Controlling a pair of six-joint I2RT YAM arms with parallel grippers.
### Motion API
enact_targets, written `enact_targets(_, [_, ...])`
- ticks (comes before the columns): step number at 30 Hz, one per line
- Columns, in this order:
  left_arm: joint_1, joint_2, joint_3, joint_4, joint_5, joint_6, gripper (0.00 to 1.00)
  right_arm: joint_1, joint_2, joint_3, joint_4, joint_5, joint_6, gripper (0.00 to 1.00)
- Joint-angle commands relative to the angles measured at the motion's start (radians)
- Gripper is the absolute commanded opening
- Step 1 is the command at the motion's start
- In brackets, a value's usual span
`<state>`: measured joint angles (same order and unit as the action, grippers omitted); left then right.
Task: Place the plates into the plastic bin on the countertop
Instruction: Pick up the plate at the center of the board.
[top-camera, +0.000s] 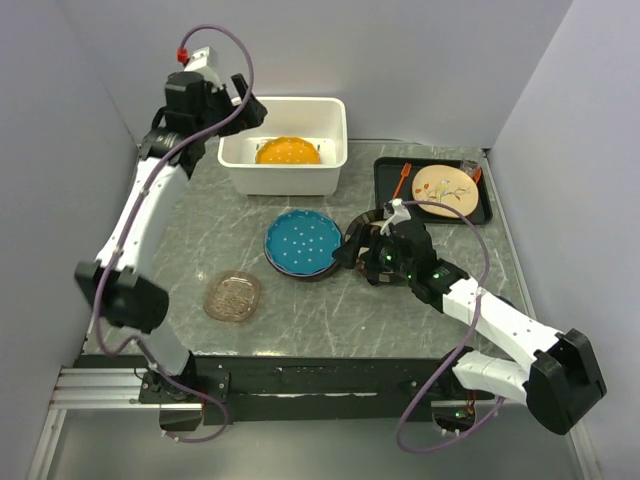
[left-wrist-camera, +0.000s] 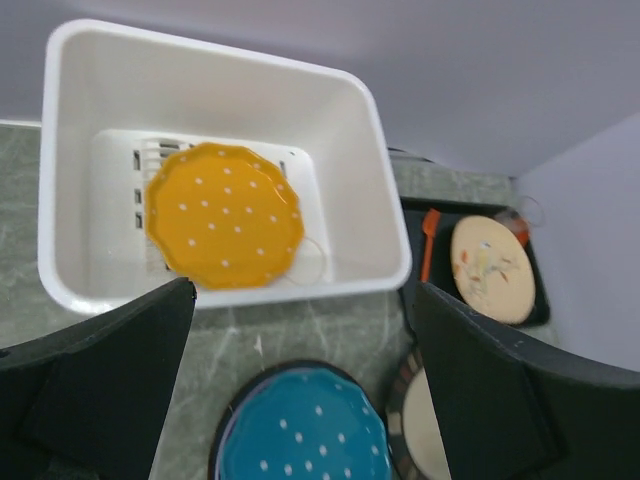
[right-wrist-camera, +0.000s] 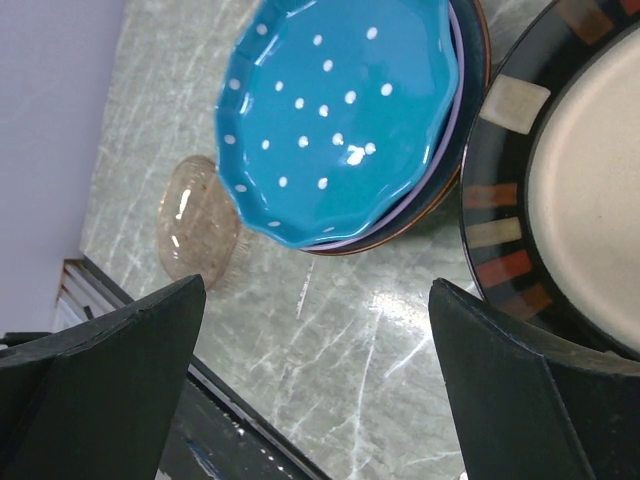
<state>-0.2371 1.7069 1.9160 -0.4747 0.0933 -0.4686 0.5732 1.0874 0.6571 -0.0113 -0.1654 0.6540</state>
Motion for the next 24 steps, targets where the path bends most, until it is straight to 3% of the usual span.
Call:
enact_targets(1, [-0.007, -0.122, -0.180, -0.045, 0.106, -0.027, 0.95, -0.004, -0.026, -0.016, 0.032, 0.006, 0.026, 1.00])
enact_targets(4, [-0.022, -0.243, -0.401, 0.016, 0.137, -0.070, 0.94, -0.006, 0.020, 0.019, -0.011, -0.013, 0.004, 1.00])
enact_targets(12, [-0.085, -0.377, -0.688, 0.040, 0.132, -0.102, 0.93, -0.006, 0.028, -0.028, 0.097, -0.016, 0.053, 1.00])
enact_targets(16, [-0.084, -0.339, -0.732, 0.064, 0.155, -0.134, 0.91, -0.004, 0.094, 0.036, 0.065, -0.048, 0.025, 0.99])
enact_targets(24, [-0.084, -0.293, -0.738, 0.045, 0.141, -0.122, 0.86, -0.006, 0.192, 0.104, 0.082, -0.049, 0.046, 0.79])
